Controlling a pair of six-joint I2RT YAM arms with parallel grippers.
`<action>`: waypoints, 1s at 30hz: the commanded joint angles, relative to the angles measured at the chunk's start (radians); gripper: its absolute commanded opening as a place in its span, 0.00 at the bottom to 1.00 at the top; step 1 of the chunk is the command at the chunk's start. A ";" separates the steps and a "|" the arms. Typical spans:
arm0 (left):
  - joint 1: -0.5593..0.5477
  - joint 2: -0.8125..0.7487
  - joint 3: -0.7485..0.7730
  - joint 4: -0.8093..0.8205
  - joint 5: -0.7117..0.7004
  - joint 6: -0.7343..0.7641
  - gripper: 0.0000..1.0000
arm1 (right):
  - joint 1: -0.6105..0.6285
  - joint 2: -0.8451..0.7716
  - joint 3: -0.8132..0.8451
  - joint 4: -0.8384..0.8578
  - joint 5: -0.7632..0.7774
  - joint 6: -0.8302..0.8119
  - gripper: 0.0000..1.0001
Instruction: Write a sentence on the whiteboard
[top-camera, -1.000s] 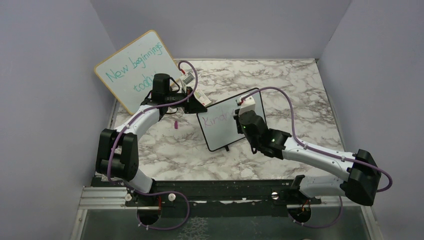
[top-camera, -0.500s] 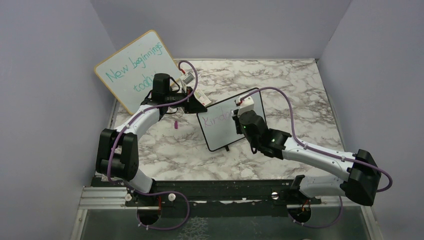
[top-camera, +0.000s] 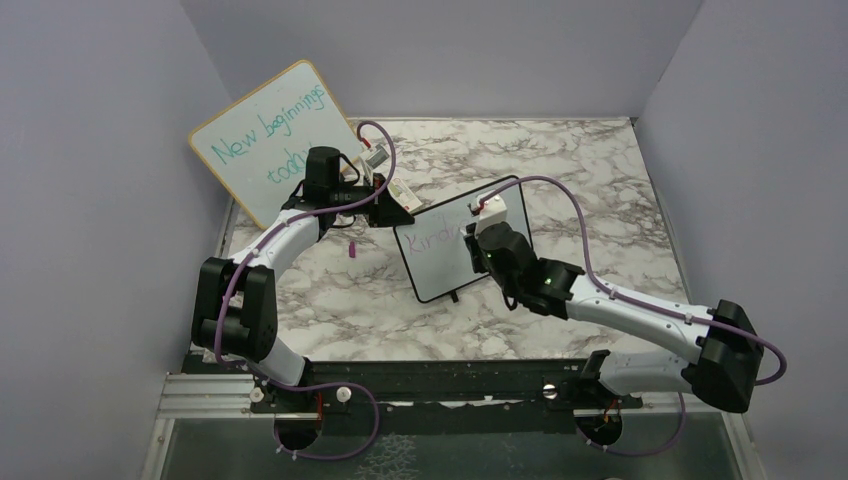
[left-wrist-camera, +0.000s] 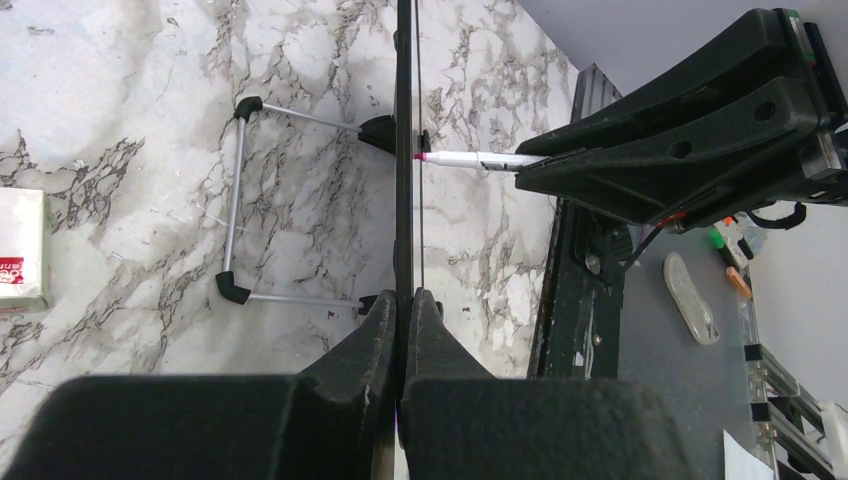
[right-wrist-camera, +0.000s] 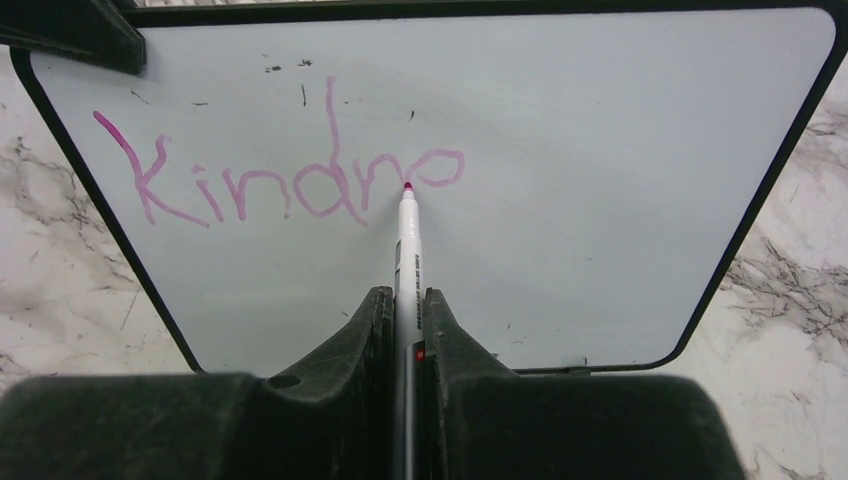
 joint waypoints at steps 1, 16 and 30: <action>-0.016 0.034 -0.010 -0.078 -0.016 0.040 0.00 | -0.007 -0.011 -0.035 -0.064 -0.006 0.030 0.00; -0.016 0.036 -0.011 -0.079 -0.015 0.040 0.00 | -0.007 -0.040 -0.059 -0.030 0.106 0.030 0.00; -0.016 0.035 -0.010 -0.081 -0.015 0.041 0.00 | -0.035 -0.114 -0.050 0.042 0.059 -0.018 0.00</action>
